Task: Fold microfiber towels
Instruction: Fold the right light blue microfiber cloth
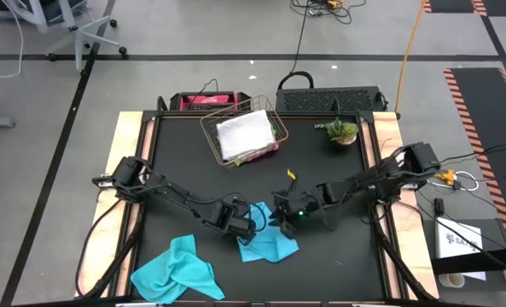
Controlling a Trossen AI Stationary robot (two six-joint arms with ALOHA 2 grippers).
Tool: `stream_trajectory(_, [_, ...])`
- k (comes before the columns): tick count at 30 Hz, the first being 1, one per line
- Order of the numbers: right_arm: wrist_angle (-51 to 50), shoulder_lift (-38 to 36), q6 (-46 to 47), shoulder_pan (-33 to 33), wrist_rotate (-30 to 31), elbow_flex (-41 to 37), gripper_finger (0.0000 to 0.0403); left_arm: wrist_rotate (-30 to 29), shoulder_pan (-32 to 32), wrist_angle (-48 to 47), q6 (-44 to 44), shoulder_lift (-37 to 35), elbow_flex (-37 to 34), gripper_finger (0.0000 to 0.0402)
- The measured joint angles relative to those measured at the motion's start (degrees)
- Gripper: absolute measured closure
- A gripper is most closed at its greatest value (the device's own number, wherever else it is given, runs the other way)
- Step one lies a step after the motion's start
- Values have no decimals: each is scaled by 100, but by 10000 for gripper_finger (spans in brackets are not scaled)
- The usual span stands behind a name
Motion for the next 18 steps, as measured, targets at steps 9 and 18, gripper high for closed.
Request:
stream_trajectory(9, [773,812,24,-360,-612,1,333,-5,1,3,0,0,0,371])
stream_trajectory(18, [1032,1337,111,-519,-346,1,356,-38,91,28,24,0,0,371])
